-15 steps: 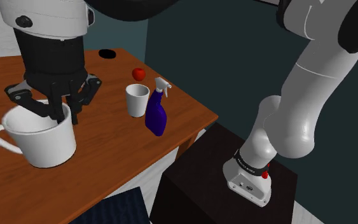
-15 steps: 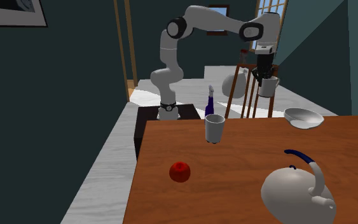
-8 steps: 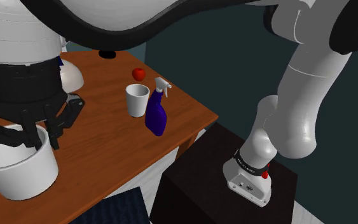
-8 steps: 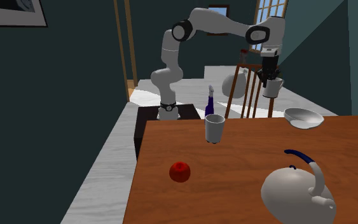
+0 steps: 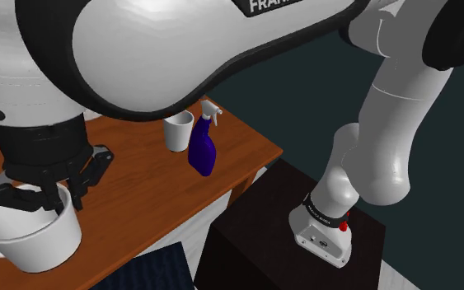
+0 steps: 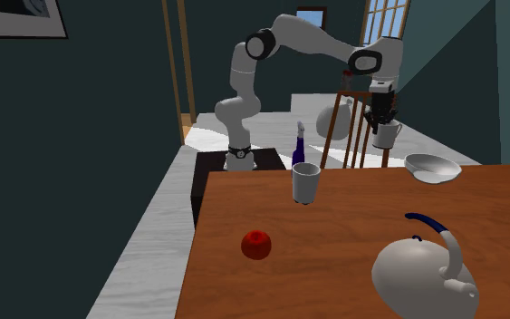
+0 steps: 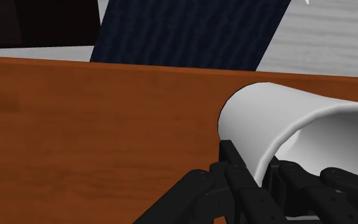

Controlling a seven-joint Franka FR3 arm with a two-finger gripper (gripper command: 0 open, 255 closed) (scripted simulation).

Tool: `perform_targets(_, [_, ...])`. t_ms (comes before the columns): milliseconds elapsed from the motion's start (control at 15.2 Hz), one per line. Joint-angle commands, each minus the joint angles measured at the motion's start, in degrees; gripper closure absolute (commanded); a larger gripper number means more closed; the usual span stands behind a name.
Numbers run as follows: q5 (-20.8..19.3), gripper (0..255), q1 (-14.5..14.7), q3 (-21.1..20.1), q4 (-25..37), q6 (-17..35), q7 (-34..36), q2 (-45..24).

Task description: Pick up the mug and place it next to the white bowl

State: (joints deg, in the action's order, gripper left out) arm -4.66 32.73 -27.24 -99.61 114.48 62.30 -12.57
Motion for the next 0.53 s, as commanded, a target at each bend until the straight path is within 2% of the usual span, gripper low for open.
perform_targets(0, [-0.16, 255, -0.07, 0.1, -1.25, 1.53, -0.02, -0.25])
perform_targets(462, [-1.13, 255, 0.11, 0.39, -4.72, 6.43, 0.54, -1.86])
